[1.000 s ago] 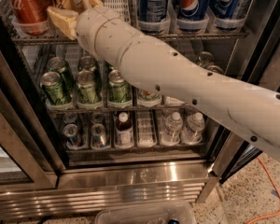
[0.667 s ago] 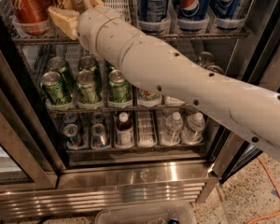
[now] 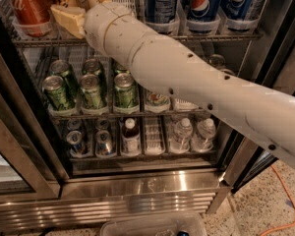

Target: Pick orange can from top shelf of fridge

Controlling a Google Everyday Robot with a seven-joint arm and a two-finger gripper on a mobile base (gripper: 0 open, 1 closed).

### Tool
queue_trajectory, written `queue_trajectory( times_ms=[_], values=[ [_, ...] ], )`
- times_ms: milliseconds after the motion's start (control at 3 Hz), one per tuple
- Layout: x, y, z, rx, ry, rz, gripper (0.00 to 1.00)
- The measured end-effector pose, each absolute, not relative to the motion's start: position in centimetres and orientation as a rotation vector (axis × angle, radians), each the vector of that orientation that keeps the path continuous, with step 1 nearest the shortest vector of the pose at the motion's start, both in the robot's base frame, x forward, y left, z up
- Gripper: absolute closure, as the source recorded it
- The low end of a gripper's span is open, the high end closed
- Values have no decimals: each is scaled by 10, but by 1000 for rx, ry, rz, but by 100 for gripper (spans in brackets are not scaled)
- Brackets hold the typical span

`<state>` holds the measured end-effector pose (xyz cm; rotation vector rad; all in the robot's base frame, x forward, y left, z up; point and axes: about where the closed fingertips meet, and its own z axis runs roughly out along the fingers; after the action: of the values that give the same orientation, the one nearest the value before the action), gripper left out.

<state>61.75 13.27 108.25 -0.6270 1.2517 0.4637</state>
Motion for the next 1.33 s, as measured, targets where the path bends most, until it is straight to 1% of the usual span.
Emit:
queue_trajectory(
  times_ms=[1333],
  values=[
    [621,128,1109,-617,1173,429,100]
  ],
)
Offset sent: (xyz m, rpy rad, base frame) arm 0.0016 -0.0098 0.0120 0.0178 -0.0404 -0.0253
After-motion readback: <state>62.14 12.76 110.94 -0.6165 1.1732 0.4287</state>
